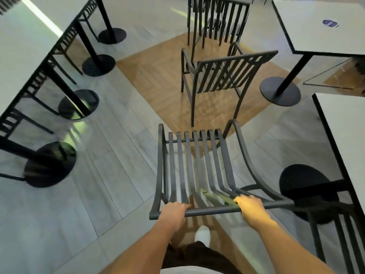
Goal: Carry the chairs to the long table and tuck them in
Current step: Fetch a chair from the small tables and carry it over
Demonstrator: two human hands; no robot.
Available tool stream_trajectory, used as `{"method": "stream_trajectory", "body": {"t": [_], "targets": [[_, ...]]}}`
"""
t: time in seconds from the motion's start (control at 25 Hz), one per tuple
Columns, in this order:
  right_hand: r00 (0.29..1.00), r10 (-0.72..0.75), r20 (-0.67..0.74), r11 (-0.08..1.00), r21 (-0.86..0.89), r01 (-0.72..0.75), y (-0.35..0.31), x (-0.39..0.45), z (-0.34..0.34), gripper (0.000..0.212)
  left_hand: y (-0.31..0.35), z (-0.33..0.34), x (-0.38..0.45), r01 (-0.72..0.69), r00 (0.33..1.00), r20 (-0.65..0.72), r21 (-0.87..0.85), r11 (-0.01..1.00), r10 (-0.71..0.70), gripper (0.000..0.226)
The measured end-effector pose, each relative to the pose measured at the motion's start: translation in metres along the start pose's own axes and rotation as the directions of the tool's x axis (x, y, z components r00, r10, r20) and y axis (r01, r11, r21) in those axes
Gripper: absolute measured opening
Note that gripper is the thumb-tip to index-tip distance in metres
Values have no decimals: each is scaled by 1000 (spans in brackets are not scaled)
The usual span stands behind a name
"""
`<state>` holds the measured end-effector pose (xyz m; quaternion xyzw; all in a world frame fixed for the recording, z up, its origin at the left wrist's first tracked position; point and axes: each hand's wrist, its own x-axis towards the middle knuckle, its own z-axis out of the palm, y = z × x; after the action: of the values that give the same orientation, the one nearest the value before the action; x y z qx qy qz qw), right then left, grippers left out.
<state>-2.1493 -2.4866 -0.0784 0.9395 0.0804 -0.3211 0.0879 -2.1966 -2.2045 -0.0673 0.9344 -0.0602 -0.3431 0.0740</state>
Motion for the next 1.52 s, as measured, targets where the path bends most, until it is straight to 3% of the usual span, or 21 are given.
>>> {"method": "stream_trajectory", "body": {"t": [0.36, 0.56, 0.92, 1.32, 1.52], "targets": [[994, -98, -42, 995, -41, 96, -19, 42, -38, 38, -23, -8, 6, 114, 993, -4, -118, 986, -116, 58], [957, -285, -50, 949, -156, 274, 0, 88, -75, 54, -1, -24, 25, 232, 969, -47, -169, 958, -243, 51], [849, -524, 73, 796, -312, 518, 51, 153, -118, 61, 85, -25, 47, 479, 844, -73, -348, 806, -532, 46], [729, -673, 127, 643, -388, 661, 60, 151, -110, 58, 161, 30, 22, 572, 723, -31, -535, 622, -690, 57], [636, -748, 190, 500, -469, 728, 49, 141, -102, 62, 190, 57, 4, 631, 664, 77, -592, 502, -744, 60]]}}
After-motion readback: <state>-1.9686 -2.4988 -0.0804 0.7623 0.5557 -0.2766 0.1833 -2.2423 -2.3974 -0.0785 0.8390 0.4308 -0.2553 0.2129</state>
